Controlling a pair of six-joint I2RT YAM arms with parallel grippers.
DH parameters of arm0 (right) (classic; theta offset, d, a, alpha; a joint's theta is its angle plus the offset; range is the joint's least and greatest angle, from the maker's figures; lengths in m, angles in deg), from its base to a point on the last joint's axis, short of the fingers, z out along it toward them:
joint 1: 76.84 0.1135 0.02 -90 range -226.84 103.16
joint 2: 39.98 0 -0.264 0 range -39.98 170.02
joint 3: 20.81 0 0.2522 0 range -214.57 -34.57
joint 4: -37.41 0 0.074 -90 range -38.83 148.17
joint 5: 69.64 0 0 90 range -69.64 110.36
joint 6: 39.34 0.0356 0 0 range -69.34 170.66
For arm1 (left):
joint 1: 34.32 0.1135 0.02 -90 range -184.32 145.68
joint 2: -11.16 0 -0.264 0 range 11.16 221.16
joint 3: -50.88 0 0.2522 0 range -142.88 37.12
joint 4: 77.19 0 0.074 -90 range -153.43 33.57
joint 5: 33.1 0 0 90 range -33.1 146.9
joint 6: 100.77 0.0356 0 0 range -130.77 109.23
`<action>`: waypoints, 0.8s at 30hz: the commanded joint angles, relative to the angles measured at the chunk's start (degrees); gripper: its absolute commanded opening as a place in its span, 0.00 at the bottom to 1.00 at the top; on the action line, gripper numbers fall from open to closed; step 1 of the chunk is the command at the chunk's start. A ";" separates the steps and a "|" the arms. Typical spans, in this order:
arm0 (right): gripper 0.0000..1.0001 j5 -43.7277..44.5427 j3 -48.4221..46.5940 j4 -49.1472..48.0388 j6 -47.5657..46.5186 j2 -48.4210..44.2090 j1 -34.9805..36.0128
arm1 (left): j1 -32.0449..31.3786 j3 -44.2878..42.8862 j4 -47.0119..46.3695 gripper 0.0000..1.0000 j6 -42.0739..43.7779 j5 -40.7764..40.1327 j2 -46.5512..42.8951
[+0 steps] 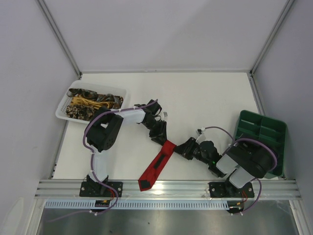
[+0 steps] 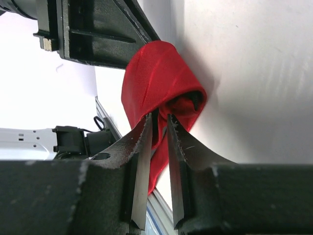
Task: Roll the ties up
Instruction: Roll the tie
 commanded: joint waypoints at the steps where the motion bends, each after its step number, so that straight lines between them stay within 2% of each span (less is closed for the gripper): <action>1: 0.24 -0.32 -2.67 -1.92 -2.62 2.00 0.44 | 0.33 -0.63 0.21 0.35 1.62 -2.28 1.55; 11: 0.23 -1.38 -5.05 -5.62 -2.71 7.90 0.09 | 0.33 -0.19 0.47 0.36 1.18 -3.06 1.46; 14: 0.22 -0.68 -2.85 -3.79 -1.83 4.92 -0.34 | 0.51 -0.37 0.56 0.35 1.18 -3.59 1.46; 22: 0.22 3.54 -0.30 13.88 -2.79 -11.25 -0.26 | 0.77 -0.90 0.91 0.35 1.62 -4.65 1.99; 24: 0.22 4.51 -0.65 16.69 -3.32 -12.32 -0.26 | 0.95 -0.90 1.09 0.35 1.96 -5.00 2.07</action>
